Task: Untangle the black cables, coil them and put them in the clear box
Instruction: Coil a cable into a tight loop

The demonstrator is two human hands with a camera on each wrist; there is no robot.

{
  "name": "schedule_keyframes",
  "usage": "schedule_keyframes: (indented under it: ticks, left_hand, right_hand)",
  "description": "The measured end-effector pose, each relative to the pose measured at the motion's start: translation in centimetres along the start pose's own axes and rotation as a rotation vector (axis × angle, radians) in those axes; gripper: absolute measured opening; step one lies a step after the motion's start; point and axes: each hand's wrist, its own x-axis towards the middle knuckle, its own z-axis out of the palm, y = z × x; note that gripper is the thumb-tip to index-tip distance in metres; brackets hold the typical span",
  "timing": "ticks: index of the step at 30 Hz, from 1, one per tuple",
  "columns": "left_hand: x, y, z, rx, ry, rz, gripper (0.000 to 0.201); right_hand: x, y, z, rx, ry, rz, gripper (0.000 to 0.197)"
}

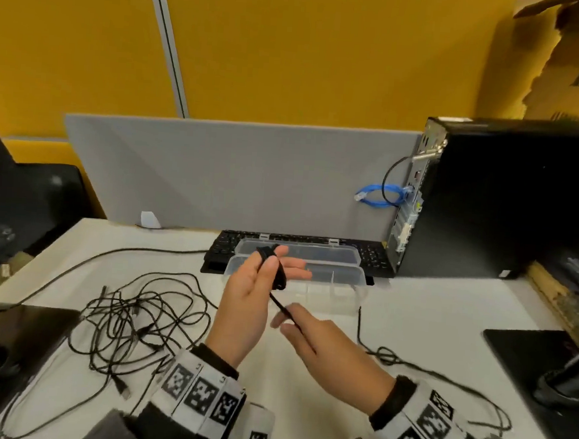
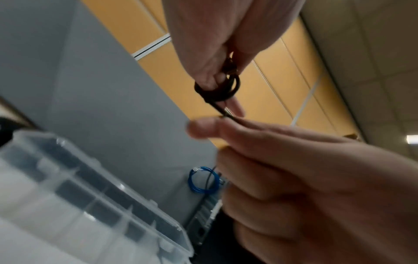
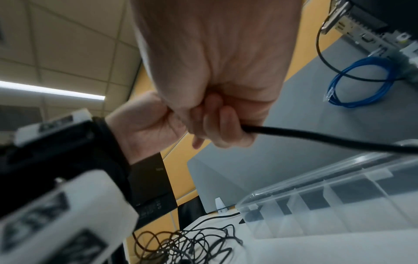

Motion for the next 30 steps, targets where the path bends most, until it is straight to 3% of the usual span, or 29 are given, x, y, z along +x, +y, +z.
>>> schedule_keyframes:
  ticks: [2,3,4,6,8,11,13,16,19,22,25,30]
  left_hand:
    - [0.9,0.9,-0.9,0.361,-0.012,0.122,0.028]
    - [1.2,1.4,-1.5,0.536,-0.084,0.148,0.025]
    - [1.3,1.9,-2.1,0.700,-0.206,0.132,0.030]
    - [1.1,2.5,-2.9,1.030,-0.481,0.062,0.064]
    - [1.1,3.1,-4.0,1.249,-0.612,0.011,0.067]
    - [2.5,4.0,-7.0,1.334,-0.442,-0.075,0.041]
    - [3.8,4.6,-8.9,1.384,-0.346,-0.137,0.036]
    - [5.3,5.3,-9.4,1.383,-0.314,-0.158,0.034]
    - [7.3,6.4,-8.8,1.308,-0.197,-0.128,0.033]
    - [8.6,7.7,-8.3,1.220,-0.129,-0.145,0.033]
    - [9.2,8.6,-8.3,1.090,-0.047,-0.174,0.033]
    - [10.1,10.4,-10.6,1.115,0.052,-0.293,0.030]
  right_hand:
    - [-0.7,-0.9,-1.7,0.011,-0.075,0.014,0.020]
    - [-1.0,-1.2,-2.6,0.004,-0.097,0.024,0.020]
    - [-1.2,-1.4,-3.8,-0.014,-0.105,0.031,0.020]
    - [-1.5,-1.5,-6.2,-0.069,-0.112,0.043,0.020]
    - [-1.9,-0.6,-8.5,-0.160,-0.173,0.087,0.020]
    - [-3.2,2.2,-11.2,-0.291,-0.310,0.230,0.022]
    - [-4.2,3.7,-12.3,-0.277,-0.341,0.266,0.020]
    - [-4.3,4.2,-12.6,-0.324,-0.346,0.242,0.019]
    - [-3.0,4.7,-13.3,-0.440,-0.188,0.167,0.019]
    - [-1.9,6.0,-13.9,-0.392,0.000,0.154,0.032]
    - [-1.7,7.1,-13.4,-0.390,0.071,0.197,0.034]
    - [-3.1,5.6,-13.9,-0.084,0.151,0.116,0.017]
